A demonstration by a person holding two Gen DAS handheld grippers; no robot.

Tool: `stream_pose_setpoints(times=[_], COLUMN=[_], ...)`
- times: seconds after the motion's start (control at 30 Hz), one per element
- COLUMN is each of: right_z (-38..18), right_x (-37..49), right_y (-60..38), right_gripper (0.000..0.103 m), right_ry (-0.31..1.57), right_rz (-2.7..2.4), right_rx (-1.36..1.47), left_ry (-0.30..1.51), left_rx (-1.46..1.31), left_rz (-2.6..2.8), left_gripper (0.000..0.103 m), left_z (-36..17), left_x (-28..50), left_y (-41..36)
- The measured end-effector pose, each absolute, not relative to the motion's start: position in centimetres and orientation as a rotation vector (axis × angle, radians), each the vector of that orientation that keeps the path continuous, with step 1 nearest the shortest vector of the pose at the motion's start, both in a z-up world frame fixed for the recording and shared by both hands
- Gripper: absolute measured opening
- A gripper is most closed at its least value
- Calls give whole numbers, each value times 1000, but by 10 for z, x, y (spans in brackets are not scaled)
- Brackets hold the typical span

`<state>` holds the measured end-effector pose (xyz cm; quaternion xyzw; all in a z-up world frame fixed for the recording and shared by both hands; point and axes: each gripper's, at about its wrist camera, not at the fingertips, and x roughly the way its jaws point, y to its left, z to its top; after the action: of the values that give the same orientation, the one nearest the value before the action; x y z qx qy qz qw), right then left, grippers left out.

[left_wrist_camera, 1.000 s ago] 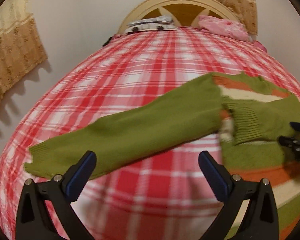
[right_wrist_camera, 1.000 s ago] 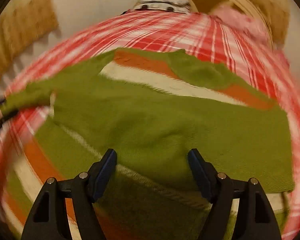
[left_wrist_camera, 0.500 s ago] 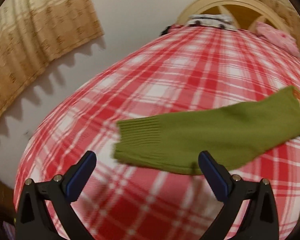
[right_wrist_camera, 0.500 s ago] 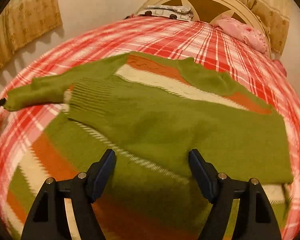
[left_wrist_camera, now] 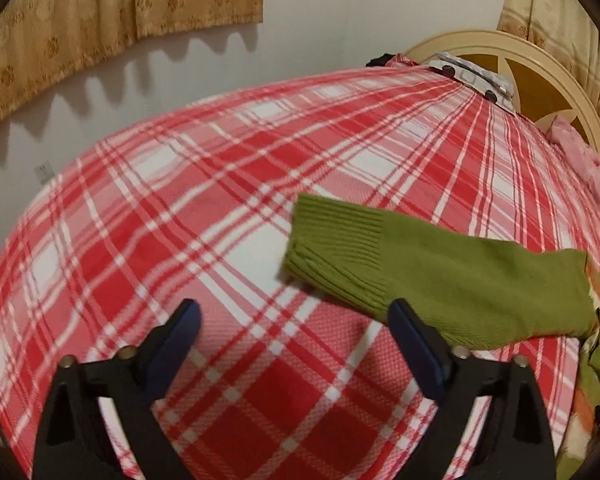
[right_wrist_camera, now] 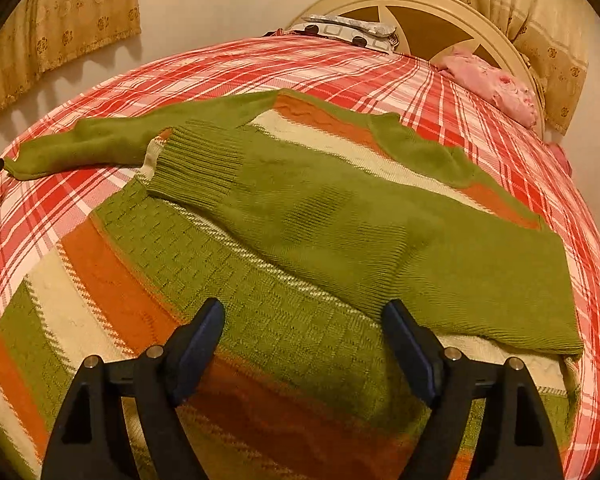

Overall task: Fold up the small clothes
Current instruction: 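Grasp the other green sleeve cuff with the left tool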

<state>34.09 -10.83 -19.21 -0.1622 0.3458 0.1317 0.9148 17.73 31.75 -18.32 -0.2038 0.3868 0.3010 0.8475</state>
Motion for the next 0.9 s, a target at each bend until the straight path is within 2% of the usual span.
stream_pose_setpoints(times=[0.23, 0.47, 0.53, 0.57, 0.67, 0.73, 0.83, 0.87, 0.9], right_z=[-192, -192, -192, -192, -191, -192, -192, -191, -191], right_x=[339, 339, 339, 339, 339, 339, 338, 338, 338], right_y=[-109, -109, -109, -109, -109, -109, -109, -109, -109], right_gripper=[83, 83, 83, 84, 84, 84, 84, 84, 84], right_ry=[708, 706, 705, 704, 702, 701, 700, 699, 698], right_rz=[268, 268, 267, 266, 264, 264, 262, 262, 260], right_rx=[-333, -333, -335, -334, -336, -336, -337, -338, -338], left_ry=[815, 777, 740, 741, 740, 739, 731, 724, 723], left_rx=[-504, -549, -593, -600, -587, -580, -585, -593, -599], left_rz=[614, 612, 597, 594, 589, 582, 570, 557, 548], left_gripper=[72, 72, 64, 56, 47, 35, 22, 14, 12], left_z=[-194, -196, -195, -196, -196, -197, -198, -198, -198], left_x=[195, 203, 201, 202, 204, 204, 204, 204, 204], left_y=[322, 332, 338, 339, 339, 339, 340, 341, 342])
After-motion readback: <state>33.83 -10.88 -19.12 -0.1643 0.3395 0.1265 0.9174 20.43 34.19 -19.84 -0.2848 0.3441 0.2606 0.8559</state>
